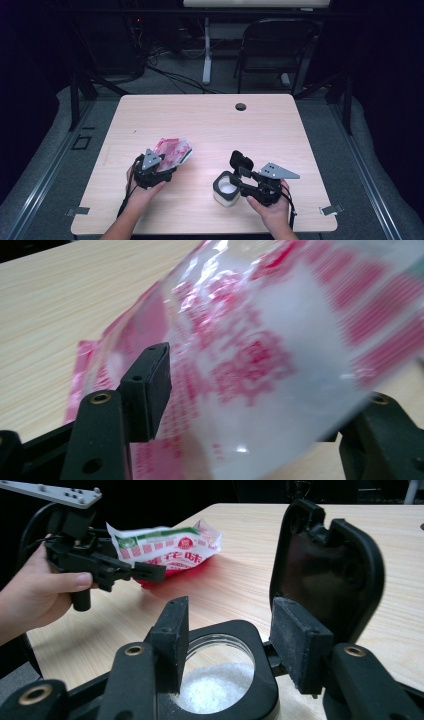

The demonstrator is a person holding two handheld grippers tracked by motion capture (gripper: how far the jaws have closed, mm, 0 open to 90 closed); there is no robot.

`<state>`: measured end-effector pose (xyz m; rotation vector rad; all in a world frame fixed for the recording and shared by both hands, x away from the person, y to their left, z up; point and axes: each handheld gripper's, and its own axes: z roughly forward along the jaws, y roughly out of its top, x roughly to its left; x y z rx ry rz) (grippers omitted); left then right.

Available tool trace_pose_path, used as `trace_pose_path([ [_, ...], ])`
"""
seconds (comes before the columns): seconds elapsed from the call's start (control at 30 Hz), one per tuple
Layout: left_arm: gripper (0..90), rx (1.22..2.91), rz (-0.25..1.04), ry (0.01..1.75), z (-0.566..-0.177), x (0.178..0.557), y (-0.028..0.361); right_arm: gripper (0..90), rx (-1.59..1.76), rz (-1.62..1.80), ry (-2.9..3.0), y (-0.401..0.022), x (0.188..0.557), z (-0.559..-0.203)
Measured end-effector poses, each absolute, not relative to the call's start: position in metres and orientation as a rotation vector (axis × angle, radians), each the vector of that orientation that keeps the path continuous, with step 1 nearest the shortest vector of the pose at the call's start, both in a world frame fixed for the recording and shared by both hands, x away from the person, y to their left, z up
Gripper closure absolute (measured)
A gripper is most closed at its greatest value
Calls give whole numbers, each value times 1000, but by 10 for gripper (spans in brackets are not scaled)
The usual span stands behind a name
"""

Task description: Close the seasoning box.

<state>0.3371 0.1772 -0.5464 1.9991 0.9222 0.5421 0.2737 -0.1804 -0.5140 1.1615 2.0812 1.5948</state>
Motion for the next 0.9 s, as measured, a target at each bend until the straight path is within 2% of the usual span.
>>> trace_pose_path([
  [0.37, 386, 2031, 464, 871, -528, 323, 164, 513, 1147, 1572, 2072, -183, 271, -502],
  [0.6, 387, 2059, 436, 839, -528, 305, 160, 558, 1089, 1539, 2038, -190, 264, -478],
  [0.9, 394, 2046, 395, 848, -539, 298, 162, 558, 1158, 1526, 1962, -208, 267, -471],
])
